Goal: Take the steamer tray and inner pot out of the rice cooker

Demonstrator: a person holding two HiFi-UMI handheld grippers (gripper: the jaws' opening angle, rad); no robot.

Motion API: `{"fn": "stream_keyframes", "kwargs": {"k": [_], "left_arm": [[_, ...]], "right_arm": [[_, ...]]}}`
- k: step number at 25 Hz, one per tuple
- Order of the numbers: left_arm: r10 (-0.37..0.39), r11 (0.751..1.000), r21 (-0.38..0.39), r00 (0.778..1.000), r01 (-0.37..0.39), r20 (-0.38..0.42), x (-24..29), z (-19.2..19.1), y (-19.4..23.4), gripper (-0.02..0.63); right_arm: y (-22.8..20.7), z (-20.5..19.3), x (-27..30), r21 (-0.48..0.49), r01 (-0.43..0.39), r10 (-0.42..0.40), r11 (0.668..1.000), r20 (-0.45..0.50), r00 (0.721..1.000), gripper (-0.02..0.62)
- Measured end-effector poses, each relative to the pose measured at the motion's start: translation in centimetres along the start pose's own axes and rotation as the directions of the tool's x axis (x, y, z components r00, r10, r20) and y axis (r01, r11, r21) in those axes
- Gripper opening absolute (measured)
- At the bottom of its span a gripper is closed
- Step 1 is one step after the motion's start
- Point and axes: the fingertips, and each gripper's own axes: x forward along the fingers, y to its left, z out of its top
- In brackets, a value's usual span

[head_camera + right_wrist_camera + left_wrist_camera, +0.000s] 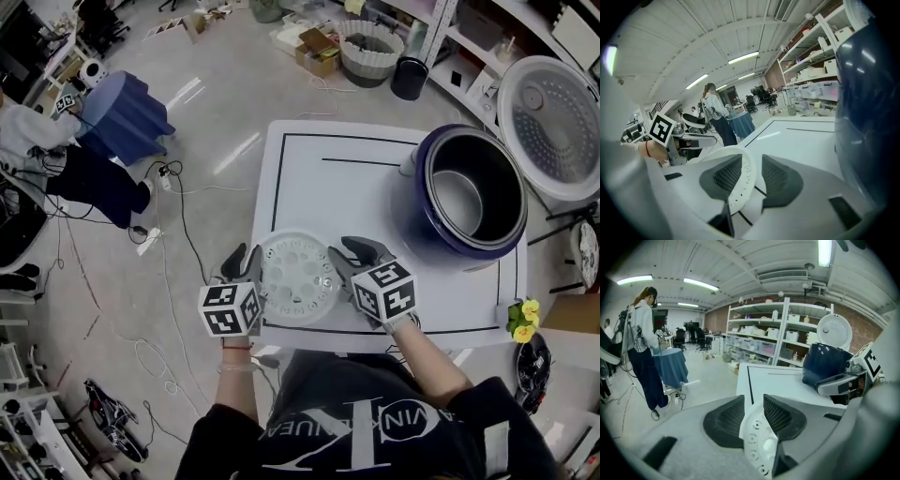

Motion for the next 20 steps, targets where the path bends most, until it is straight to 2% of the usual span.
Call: {"fn": "stream_keyframes", "kwargs": {"k": [5, 10, 16, 20], "left_arm": [[-0.071, 0.997, 0.040, 0.996, 0.068, 0.060, 0.3, 4.0, -2.6, 0.110], [-0.159, 0.985, 0.088, 0.982, 0.150, 0.106, 1.0, 7.2, -6.6, 0.110], [-0.279, 0.953, 0.157, 0.952, 0.258, 0.125, 1.9, 10.4, -12.1, 0.110], [-0.358, 0.921, 0.215, 0.922, 0.324, 0.145, 1.7, 12.3, -16.4, 0.110]], "right_arm": [[-0.2, 2.6, -2.4, -0.034, 0.030, -0.027, 0.999, 0.073, 0.997, 0.129], [-0.9, 4.7, -5.6, -0.032, 0.062, -0.056, 0.998, 0.152, 0.987, 0.127], [-1.5, 7.7, -10.1, -0.047, 0.129, -0.112, 0.991, 0.258, 0.960, 0.127], [-1.8, 9.0, -13.2, -0.041, 0.161, -0.140, 0.986, 0.327, 0.935, 0.127]]}}
